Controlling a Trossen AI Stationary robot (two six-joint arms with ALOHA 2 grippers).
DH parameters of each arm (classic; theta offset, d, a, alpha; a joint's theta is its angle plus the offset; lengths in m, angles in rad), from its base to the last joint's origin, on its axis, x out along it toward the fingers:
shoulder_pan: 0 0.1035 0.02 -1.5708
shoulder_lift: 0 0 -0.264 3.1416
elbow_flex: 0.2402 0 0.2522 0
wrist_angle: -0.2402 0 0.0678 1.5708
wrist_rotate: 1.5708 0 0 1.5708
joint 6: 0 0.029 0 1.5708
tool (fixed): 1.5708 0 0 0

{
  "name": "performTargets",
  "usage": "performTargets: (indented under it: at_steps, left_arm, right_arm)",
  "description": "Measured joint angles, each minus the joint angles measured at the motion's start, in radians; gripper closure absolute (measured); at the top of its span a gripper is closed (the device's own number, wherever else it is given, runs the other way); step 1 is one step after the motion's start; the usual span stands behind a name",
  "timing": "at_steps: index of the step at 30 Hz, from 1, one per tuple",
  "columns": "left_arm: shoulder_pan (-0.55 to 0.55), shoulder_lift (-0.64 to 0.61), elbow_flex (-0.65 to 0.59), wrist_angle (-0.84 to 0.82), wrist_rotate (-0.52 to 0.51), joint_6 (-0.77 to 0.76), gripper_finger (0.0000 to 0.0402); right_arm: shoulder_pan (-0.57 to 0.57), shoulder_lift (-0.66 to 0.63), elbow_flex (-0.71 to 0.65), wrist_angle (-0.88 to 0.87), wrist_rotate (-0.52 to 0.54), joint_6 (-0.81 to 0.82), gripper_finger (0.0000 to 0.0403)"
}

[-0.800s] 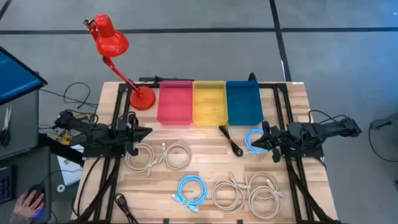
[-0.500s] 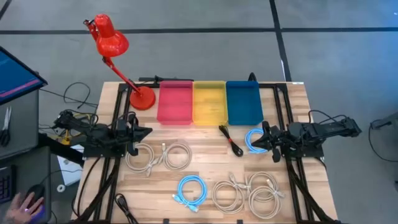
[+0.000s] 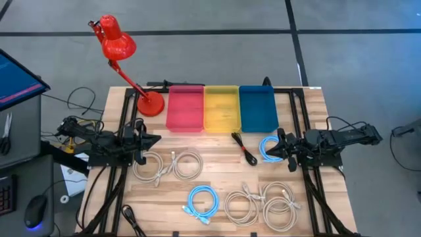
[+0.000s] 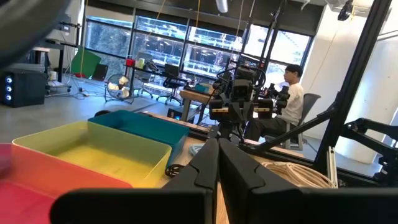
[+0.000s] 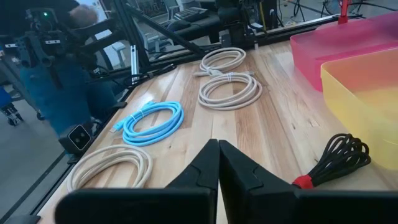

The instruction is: Pick & Place USB Port

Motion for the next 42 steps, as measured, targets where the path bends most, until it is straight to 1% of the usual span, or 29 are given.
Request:
performTargets:
  at_steps: [21,26,42]
  left_arm:
    - [0.000,0.000,0.000,0.000,0.000,0.000,0.0390]
    - [0.005,0.001,0.000,0.000,-0.027,0.095,0.0390]
    - [0.004,0.002,0.000,0.002,-0.026,0.095,0.0390]
  right_arm:
    - [0.000,0.000,0.000,0.000,0.000,0.000,0.0403]
    - [0.000,0.000,0.000,0.000,0.000,0.000,0.0403]
    - [-0.002,0.000,-0.001,0.007,0.001,0.011,0.0403]
